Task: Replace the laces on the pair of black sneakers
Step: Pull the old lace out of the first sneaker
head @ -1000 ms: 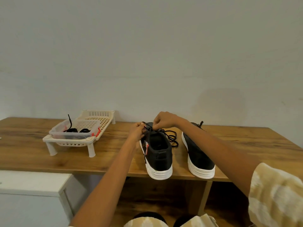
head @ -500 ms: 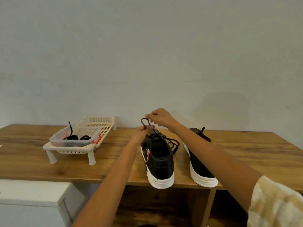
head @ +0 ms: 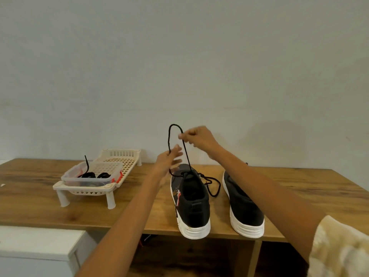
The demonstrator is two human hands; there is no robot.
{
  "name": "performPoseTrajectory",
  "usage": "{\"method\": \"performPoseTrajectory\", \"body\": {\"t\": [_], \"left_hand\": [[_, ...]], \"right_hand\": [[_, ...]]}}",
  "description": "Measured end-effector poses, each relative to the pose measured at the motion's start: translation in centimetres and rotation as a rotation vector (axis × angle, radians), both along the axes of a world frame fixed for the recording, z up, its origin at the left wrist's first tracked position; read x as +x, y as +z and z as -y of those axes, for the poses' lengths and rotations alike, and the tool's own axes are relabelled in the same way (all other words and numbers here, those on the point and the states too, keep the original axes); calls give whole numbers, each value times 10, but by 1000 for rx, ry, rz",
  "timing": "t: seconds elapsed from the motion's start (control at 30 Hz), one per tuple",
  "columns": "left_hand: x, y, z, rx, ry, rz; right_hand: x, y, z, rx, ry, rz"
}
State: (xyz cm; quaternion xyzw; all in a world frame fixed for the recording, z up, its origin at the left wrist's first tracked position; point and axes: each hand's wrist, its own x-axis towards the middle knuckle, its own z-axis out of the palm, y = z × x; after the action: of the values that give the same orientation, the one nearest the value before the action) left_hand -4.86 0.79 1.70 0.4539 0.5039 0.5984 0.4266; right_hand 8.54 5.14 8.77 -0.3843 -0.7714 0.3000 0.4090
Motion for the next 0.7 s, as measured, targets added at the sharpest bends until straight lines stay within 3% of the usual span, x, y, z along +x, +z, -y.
{"method": "performPoseTrajectory", "body": {"t": [0.1,0.23,0.33,0.43,0.57,0.63,0.7], "left_hand": [[10,-12,3,-32,-84,-70],[19,-3,1,10,-23,-41],[14,13,-3,65,105,158],[4,32,-1,125,166,360],[-1,48,2,222,166,554],[-4,51,3,243,196,556],[-10,49,3,234,235,410]], "right_hand": [[-15,35,5,20,15,-130],[-24,46,10,24,49,-191],[-11,21,8,-66,58,-54],[11,-9,5,-182,50,215],[16,-35,4,-70,82,473],[10,-36,2,-19,57,468],[3,-29,1,-4,60,436]]}}
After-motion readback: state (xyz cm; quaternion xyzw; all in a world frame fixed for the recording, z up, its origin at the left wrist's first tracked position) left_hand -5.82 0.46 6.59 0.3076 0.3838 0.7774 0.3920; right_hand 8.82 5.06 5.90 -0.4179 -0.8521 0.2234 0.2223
